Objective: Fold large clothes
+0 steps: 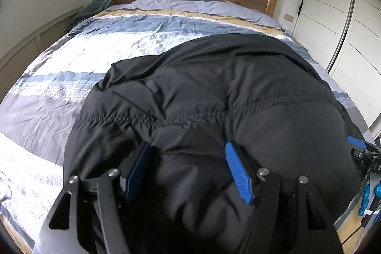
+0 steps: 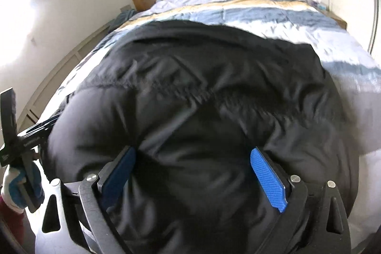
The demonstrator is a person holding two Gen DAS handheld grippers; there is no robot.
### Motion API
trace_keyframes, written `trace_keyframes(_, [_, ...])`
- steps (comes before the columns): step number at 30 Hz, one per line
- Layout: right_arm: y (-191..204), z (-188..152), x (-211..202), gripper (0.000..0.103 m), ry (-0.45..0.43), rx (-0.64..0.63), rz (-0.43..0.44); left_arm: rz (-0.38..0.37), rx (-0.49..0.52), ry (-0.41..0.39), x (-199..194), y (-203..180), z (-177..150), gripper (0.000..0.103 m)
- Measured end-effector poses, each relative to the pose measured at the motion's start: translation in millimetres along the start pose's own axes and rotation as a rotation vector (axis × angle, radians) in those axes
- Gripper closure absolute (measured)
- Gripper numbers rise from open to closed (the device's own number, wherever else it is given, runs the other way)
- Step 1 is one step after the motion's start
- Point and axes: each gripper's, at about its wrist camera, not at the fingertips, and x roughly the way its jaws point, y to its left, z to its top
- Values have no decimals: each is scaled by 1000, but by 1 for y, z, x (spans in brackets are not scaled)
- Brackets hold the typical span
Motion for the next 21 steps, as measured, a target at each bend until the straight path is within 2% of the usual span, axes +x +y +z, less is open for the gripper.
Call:
trace_keyframes(13, [-39, -28, -18, 7, 23, 50, -85, 38, -2, -8, -5, 0, -17, 39])
trace_keyframes(16, [-37, -29, -23, 7, 24, 58, -97, 42, -5, -17, -16, 1, -21, 39])
trace_keyframes(19, [-22, -36, -33, 6, 12, 48, -63, 34, -19, -21, -21, 4, -28, 39])
trace_keyframes(21, [-15, -42, -34, 6, 19, 24, -69, 23, -28, -24, -24, 7, -35, 39])
